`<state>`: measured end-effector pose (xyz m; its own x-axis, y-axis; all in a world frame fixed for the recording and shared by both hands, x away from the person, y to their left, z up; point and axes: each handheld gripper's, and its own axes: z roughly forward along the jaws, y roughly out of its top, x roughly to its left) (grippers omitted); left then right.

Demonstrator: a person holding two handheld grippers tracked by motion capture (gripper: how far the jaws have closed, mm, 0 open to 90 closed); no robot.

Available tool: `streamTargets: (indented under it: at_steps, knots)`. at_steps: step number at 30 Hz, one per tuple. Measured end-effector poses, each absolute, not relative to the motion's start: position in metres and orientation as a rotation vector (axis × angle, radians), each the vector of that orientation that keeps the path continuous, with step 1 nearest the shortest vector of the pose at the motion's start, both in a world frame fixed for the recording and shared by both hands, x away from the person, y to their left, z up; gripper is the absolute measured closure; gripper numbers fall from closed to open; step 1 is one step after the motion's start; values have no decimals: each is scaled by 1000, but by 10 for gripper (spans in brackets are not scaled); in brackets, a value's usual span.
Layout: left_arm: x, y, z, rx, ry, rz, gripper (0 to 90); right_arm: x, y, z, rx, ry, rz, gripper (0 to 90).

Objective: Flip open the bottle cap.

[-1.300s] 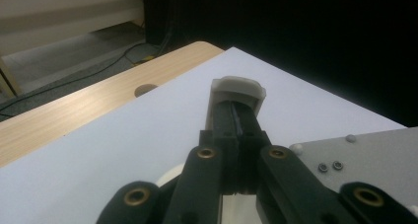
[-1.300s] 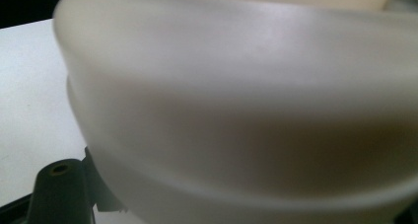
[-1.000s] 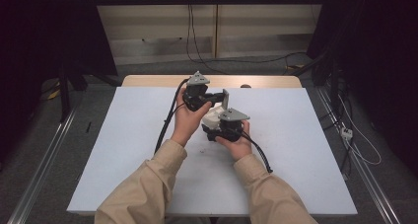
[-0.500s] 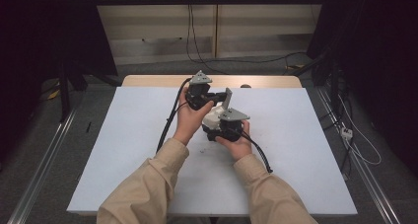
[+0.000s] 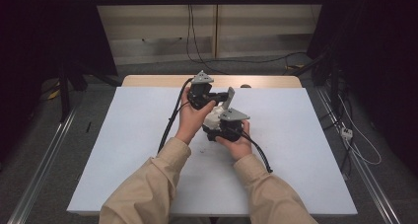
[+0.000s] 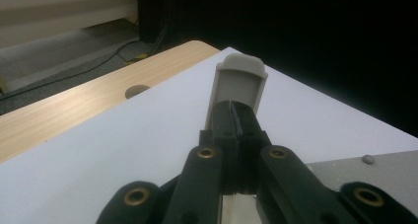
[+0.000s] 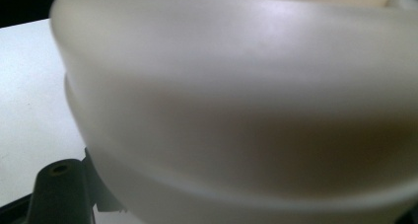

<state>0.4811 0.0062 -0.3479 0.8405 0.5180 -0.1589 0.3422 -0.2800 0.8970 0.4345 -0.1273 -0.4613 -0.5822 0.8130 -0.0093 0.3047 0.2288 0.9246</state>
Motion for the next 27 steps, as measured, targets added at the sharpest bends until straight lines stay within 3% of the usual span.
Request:
streamTargets:
  at_steps: [27]
  knots:
    - [487, -1, -355, 1905, 645, 187, 900, 435, -128, -461, 1028, 2011, 1339, 184]
